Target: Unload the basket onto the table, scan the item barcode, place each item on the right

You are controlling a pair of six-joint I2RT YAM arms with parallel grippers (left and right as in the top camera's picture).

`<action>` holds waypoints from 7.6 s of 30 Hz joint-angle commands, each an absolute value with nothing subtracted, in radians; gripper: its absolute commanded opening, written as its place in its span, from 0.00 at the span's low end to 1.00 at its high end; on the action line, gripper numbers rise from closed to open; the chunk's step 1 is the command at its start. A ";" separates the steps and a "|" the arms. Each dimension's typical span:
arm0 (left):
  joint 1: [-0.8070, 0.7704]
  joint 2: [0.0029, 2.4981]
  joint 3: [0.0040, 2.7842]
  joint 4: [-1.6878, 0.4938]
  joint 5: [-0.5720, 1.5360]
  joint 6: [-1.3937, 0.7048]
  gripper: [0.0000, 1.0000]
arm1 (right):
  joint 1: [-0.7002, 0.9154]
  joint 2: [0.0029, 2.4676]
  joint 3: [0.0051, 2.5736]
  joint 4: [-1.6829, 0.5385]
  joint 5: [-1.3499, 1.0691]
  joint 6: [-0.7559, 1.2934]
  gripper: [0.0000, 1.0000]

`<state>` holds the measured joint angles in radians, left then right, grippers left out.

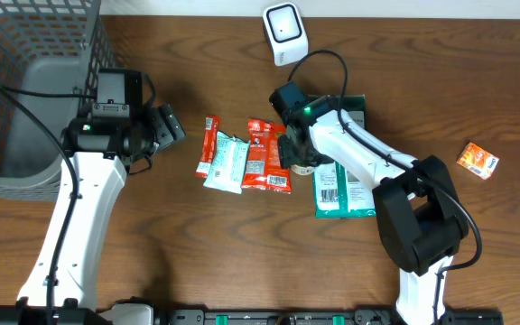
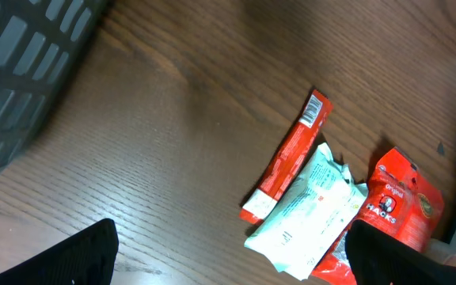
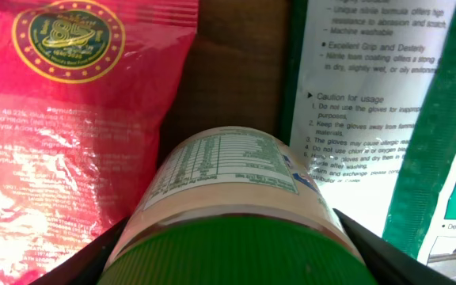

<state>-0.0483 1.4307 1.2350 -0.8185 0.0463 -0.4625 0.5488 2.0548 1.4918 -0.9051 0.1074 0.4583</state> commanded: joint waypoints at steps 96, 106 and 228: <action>-0.045 1.435 1.246 -0.822 0.034 -0.445 0.92 | 0.350 2.563 2.143 0.186 0.099 0.029 0.21; -0.045 1.435 1.246 -0.822 0.034 -0.445 0.92 | 0.351 2.492 2.144 0.213 0.099 0.029 0.22; -0.045 1.435 1.246 -0.822 0.034 -0.445 0.92 | -0.489 1.831 1.693 -0.942 -0.096 0.029 0.99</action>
<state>-0.0483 1.4307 1.2350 -0.8188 0.0463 -0.4625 -0.4931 1.9381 1.6348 -0.9268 -0.0360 0.0330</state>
